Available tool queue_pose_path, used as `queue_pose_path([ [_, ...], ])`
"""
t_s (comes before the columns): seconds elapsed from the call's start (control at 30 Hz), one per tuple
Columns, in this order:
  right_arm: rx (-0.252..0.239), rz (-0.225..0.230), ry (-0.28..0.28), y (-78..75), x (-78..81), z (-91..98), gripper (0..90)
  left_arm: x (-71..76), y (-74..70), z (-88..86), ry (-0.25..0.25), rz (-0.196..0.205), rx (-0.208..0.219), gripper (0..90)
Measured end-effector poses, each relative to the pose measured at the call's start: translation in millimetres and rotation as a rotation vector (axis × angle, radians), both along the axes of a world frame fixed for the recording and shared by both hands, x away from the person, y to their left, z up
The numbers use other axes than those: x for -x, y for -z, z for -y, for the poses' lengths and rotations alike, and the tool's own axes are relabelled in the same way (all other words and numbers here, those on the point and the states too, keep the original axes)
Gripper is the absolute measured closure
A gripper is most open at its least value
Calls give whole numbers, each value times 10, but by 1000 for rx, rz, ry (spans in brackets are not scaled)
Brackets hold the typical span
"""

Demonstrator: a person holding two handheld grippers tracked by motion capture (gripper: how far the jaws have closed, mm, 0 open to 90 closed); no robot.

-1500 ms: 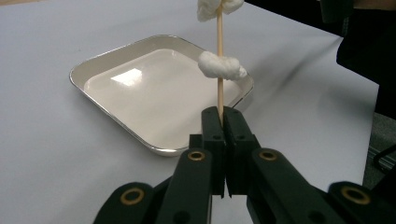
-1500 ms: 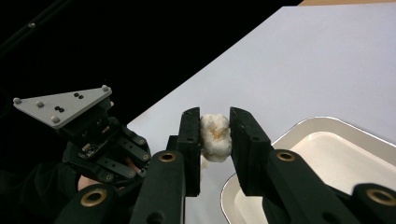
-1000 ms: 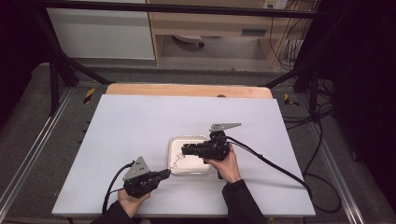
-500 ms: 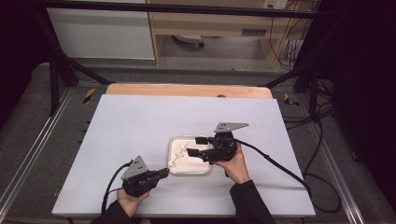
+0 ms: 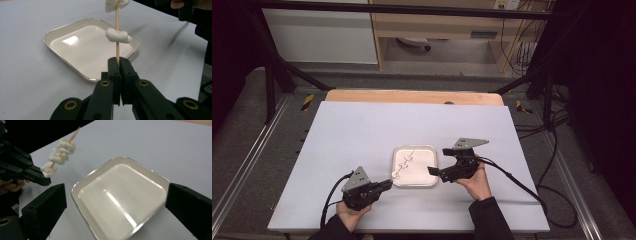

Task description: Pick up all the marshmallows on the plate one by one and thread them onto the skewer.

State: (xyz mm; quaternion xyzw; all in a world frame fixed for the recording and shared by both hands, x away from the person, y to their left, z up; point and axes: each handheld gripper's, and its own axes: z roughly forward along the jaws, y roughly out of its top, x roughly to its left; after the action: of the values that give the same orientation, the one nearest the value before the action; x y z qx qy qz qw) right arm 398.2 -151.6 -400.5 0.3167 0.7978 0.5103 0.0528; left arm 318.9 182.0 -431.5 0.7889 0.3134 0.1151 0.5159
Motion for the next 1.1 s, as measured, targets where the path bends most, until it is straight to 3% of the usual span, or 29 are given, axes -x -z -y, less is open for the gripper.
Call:
queue_pose_path([
  [0.3, 100, 5, 54, 213, 57, 247, 6, -15, -2, -8, -1, -11, 2, 883],
  [0.8, 137, 10, 143, 465, 226, 749, 4, -68, -59, -23, 3, -22, -8, 882],
  [1.1, 163, 41, 164, 492, 300, 943, 4, -155, -136, 23, 0, -39, -37, 882],
])
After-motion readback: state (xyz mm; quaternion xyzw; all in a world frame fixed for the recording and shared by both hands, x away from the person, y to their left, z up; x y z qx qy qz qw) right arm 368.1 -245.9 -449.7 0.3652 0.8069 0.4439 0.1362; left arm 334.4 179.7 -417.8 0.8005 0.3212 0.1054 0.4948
